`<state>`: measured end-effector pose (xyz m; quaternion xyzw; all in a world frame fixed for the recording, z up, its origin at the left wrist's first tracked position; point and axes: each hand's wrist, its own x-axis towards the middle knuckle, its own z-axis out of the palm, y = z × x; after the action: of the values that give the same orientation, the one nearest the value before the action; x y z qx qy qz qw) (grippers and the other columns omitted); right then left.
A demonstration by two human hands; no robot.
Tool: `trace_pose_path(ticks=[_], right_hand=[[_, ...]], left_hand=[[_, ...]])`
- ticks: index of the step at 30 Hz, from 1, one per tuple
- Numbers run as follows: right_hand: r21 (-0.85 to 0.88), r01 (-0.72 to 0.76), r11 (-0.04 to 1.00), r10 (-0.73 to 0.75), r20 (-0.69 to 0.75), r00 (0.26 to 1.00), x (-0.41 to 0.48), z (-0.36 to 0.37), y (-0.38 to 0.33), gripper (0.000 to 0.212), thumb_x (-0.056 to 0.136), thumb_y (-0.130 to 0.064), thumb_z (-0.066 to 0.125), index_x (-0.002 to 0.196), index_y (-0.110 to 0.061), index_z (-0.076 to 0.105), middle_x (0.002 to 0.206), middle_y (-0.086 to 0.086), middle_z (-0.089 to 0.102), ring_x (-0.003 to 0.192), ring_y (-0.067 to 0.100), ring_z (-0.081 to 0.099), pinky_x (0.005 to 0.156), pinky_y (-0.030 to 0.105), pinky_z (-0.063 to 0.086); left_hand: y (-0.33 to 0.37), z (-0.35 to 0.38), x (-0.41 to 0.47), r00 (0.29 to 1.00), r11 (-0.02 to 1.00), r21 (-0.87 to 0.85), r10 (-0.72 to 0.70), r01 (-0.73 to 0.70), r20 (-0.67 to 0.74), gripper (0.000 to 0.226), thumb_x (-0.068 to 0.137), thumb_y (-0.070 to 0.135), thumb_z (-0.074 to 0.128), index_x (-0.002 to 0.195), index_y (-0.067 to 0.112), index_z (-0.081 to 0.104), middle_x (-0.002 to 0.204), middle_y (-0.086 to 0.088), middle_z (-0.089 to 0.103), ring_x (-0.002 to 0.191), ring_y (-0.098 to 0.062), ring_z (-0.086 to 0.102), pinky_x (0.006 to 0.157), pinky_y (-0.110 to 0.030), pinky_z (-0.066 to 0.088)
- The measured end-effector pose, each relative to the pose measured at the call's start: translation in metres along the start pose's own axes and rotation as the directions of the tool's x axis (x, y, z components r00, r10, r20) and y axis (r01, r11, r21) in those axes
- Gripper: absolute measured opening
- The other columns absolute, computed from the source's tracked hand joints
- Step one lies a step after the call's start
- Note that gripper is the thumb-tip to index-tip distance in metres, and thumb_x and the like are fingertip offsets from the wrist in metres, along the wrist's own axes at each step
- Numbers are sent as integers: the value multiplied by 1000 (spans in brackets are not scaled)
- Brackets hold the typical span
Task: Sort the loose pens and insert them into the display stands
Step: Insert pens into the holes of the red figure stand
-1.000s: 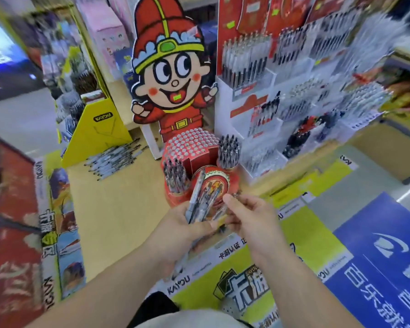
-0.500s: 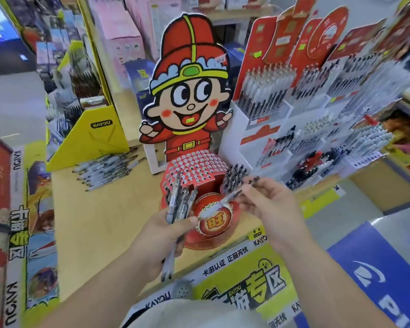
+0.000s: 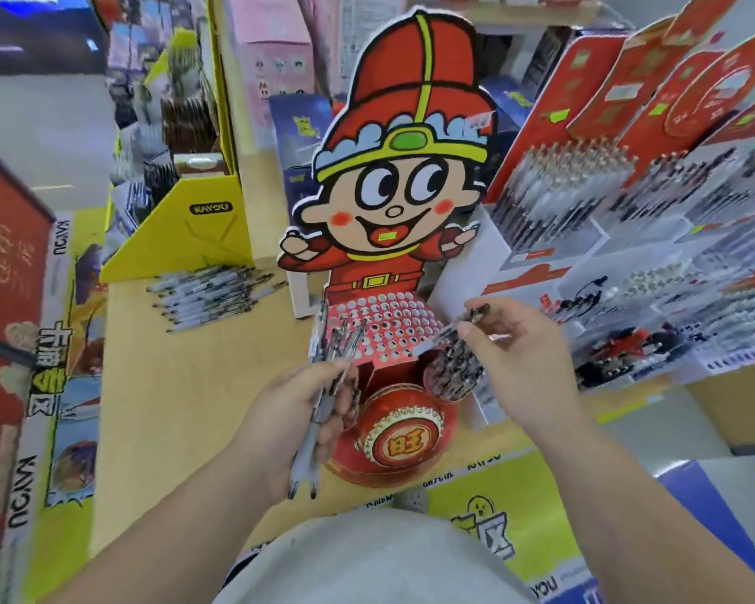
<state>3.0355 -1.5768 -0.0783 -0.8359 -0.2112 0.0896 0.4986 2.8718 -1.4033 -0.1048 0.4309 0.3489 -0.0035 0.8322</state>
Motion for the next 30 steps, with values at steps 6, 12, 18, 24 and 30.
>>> trace_pose_path(ticks=[6, 12, 18, 24, 30], right_hand=[[-189, 198, 962, -155, 219, 963, 32, 7, 10, 21, 91, -22, 72, 95, -41, 64, 81, -22, 67, 77, -6, 61, 66, 7, 42], [-269, 375, 887, -245, 413, 877, 57, 3, 13, 20, 92, -28, 70, 113, -27, 69, 87, -15, 64, 76, 4, 56, 71, 26, 46], [-208, 413, 887, -295, 434, 851, 62, 6, 16, 17, 91, -25, 72, 108, -26, 70, 86, -18, 65, 79, 1, 60, 73, 22, 49], [-314, 459, 831, -250, 527, 812, 59, 15, 29, 22, 92, -29, 70, 114, -28, 70, 96, -13, 67, 87, 5, 55, 70, 12, 35], [-360, 431, 827, -208, 517, 830, 58, 23, 27, 24, 93, -33, 67, 117, -30, 68, 99, -7, 68, 88, 9, 58, 73, 22, 42]], left_hand=[[-2, 13, 2, 990, 995, -24, 90, -93, -113, 26, 93, 32, 64, 87, 8, 57, 69, -9, 51, 45, -17, 35, 43, -27, 30], [-5, 26, 9, 956, 981, -70, 159, -182, -248, 32, 84, 32, 70, 88, 8, 48, 63, -4, 48, 47, -16, 38, 43, -25, 36], [-10, 42, 14, 935, 981, -60, 156, -184, -320, 26, 95, 26, 66, 93, 8, 47, 58, 0, 47, 46, -15, 38, 42, -24, 36], [-8, 43, 12, 928, 972, -145, 127, -188, -351, 42, 90, 43, 66, 114, 10, 58, 70, -6, 54, 47, -17, 40, 42, -27, 35], [-5, 38, 6, 935, 973, -155, 109, -169, -337, 17, 99, 25, 52, 92, 9, 55, 74, -10, 55, 51, -20, 40, 53, -34, 32]])
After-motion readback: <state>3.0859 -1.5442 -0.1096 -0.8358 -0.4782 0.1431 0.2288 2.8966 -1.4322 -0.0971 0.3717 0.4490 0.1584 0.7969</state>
